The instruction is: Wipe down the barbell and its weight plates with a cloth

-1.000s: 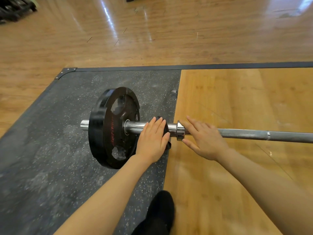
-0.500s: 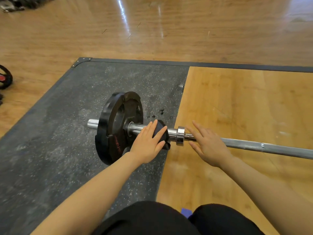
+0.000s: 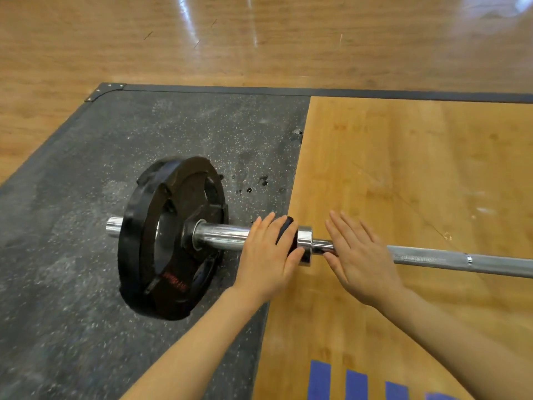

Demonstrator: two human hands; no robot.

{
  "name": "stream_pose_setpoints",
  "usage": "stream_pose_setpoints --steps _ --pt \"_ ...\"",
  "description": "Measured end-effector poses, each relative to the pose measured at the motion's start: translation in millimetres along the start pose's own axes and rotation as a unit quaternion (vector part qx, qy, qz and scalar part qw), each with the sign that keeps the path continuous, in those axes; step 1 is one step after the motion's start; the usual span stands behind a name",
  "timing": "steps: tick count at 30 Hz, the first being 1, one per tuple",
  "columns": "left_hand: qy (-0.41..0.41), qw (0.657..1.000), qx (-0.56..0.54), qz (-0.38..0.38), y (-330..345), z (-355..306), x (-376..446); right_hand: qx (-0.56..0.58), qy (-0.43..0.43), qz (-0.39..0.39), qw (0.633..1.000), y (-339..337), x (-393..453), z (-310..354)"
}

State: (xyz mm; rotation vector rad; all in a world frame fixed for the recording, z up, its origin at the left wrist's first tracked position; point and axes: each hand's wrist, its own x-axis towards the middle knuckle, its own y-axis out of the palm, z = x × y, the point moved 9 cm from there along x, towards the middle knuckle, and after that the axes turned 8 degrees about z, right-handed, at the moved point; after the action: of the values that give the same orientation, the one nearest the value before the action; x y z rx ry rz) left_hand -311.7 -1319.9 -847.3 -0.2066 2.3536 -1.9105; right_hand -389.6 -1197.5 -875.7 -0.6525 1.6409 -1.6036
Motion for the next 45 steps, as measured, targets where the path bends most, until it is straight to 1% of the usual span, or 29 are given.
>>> stream_pose_setpoints --steps 3,6,12,14,16,18,22,24,26,28,32,37,42,45 --pt "-0.002 0.999 0.038 -0.032 -1.8 -6.8 -0.2 -0.013 0.001 -0.012 1.0 0.9 -3.2 1.5" --pt "-0.002 0.997 0.056 -0.046 -2.8 8.0 -5.7 -0.009 -0.002 -0.016 1.0 -0.7 -5.1 3.2" --pt "-0.112 0.989 0.076 -0.061 -18.4 84.1 -37.5 -0.013 -0.006 -0.007 1.0 0.9 -9.6 6.1" --pt "-0.132 0.987 0.061 -0.063 -18.5 88.5 -39.1 -0.011 -0.006 -0.007 1.0 1.3 -10.4 6.3" --pt "-0.144 0.987 0.024 -0.059 -14.4 81.1 -35.1 -0.011 -0.007 -0.008 1.0 1.3 -10.4 6.5" --pt "-0.128 0.99 0.003 -0.058 -9.5 62.1 -29.1 -0.009 -0.005 -0.006 1.0 0.8 -10.5 7.1" --pt "-0.063 0.996 -0.001 -0.057 3.0 14.9 -18.6 -0.007 -0.002 -0.004 1.0 -1.5 -11.2 7.5" --pt "-0.046 0.998 0.009 -0.051 4.3 8.9 -17.7 -0.005 -0.001 -0.001 1.0 -2.4 -11.3 7.6" --pt "-0.029 0.998 0.033 -0.039 2.5 17.4 -20.7 -0.003 0.001 0.003 1.0 -3.7 -11.6 7.6" --pt "-0.045 0.997 0.047 -0.035 -1.6 40.6 -27.9 0.0 0.0 0.009 1.0 -4.3 -12.1 8.1" --pt "-0.112 0.992 0.049 -0.032 -8.5 85.7 -44.6 0.011 0.003 0.015 1.0 -5.9 -13.4 9.7" --pt "-0.142 0.989 0.045 -0.009 -4.3 85.6 -51.0 0.031 0.013 0.018 0.999 -5.3 -18.1 11.9" --pt "-0.151 0.986 0.075 0.004 -4.4 83.9 -62.2 0.014 -0.002 0.026 1.0 0.5 -26.6 14.5" --pt "-0.173 0.983 0.067 0.005 -7.6 86.5 -74.4 0.007 -0.018 0.027 0.999 2.3 -34.0 17.5"
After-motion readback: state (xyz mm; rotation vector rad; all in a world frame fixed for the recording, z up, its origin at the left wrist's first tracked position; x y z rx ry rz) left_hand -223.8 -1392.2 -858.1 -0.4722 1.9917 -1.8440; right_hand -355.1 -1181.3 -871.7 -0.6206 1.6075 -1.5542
